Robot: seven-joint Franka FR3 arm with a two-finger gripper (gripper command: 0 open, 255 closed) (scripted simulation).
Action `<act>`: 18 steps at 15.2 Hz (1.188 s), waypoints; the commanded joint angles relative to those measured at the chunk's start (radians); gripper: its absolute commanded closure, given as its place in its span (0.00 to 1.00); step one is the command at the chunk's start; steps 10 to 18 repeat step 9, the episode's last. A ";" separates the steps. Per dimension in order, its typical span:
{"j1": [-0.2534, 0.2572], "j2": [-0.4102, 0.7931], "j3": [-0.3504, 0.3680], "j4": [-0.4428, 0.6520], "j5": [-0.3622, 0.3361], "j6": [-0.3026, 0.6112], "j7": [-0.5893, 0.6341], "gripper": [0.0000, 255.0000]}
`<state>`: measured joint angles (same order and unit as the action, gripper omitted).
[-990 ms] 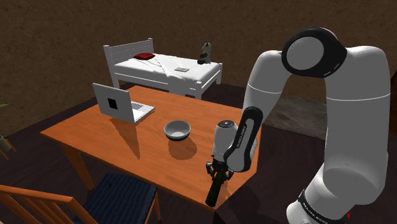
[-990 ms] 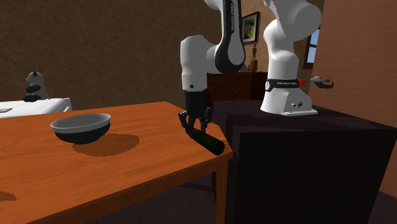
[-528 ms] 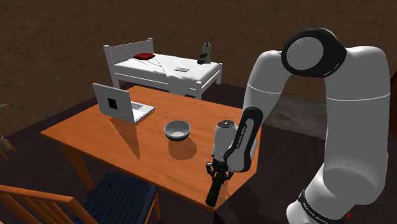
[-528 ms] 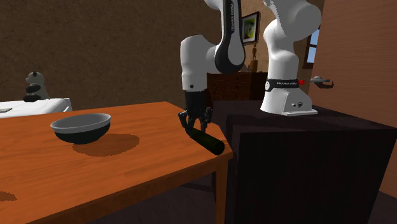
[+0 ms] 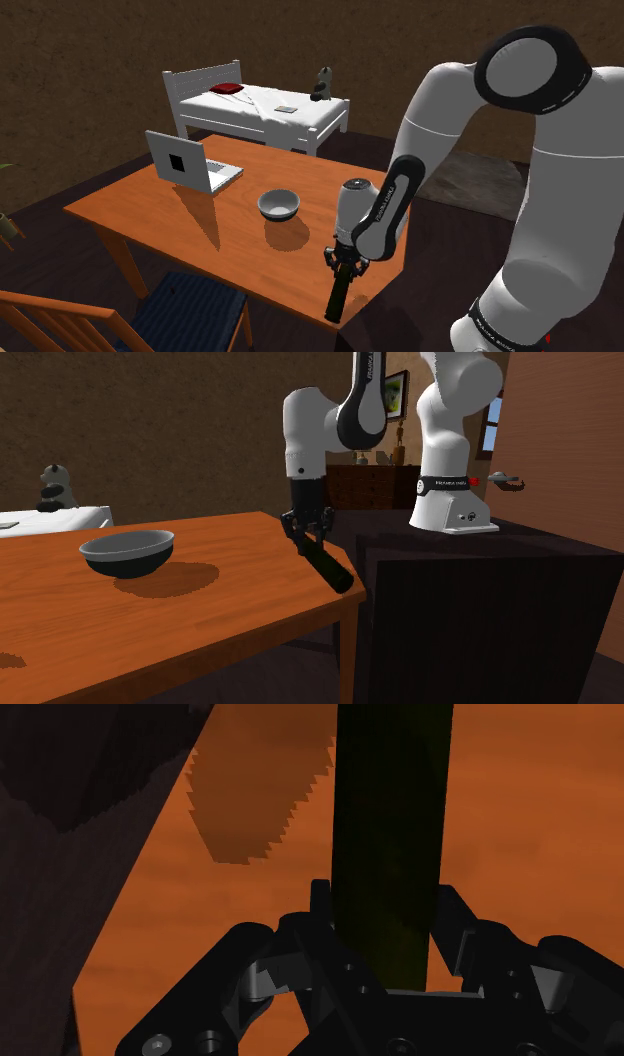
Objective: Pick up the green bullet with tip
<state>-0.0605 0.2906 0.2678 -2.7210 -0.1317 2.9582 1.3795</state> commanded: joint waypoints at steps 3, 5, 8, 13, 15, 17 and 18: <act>-0.057 -0.080 0.069 -0.018 0.061 -0.061 -0.046 1.00; -0.078 -0.119 0.100 -0.025 0.100 -0.093 -0.072 1.00; -0.093 -0.162 0.127 -0.031 0.145 -0.128 -0.103 1.00; -0.093 -0.162 0.126 -0.031 0.146 -0.128 -0.103 1.00; -0.093 -0.162 0.126 -0.031 0.146 -0.128 -0.103 1.00; -0.093 -0.162 0.126 -0.031 0.146 -0.128 -0.103 1.00; -0.093 -0.162 0.126 -0.031 0.146 -0.128 -0.103 1.00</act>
